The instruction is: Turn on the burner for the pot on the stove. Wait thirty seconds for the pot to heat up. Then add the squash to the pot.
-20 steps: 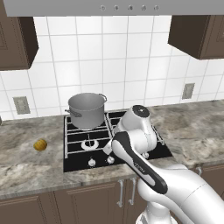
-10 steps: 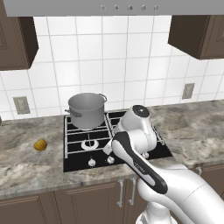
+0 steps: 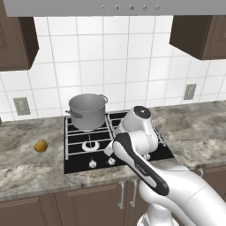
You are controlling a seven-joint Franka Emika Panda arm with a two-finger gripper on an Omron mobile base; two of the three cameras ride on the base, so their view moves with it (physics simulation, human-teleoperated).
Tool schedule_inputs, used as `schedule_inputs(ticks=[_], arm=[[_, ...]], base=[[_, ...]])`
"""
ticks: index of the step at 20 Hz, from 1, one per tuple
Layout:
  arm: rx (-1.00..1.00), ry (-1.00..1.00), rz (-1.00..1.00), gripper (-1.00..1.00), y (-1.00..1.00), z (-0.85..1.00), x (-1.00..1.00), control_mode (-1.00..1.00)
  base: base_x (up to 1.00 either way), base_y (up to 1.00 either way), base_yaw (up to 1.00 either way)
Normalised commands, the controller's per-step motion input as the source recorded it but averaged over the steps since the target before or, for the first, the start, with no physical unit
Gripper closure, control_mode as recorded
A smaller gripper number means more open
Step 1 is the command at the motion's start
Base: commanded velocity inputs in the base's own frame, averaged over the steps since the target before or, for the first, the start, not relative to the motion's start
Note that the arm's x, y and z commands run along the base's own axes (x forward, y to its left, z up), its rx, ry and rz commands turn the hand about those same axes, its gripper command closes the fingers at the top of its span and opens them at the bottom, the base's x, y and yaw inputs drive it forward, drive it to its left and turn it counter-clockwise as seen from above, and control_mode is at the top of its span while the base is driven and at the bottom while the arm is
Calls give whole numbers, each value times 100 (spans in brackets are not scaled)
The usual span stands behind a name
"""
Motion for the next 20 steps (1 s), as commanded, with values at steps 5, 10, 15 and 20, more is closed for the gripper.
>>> schedule_inputs(ticks=[5, 10, 15, 20], arm=[[0, 0, 0, -100, 0, 0, 0, -100], [0, 0, 0, -100, 0, 0, 0, -100], [0, 0, 0, -100, 0, 0, 0, -100], [0, 0, 0, -100, 0, 0, 0, -100]], base=[[0, 0, 0], [0, 0, 0], [0, 0, 0], [0, 0, 0]])
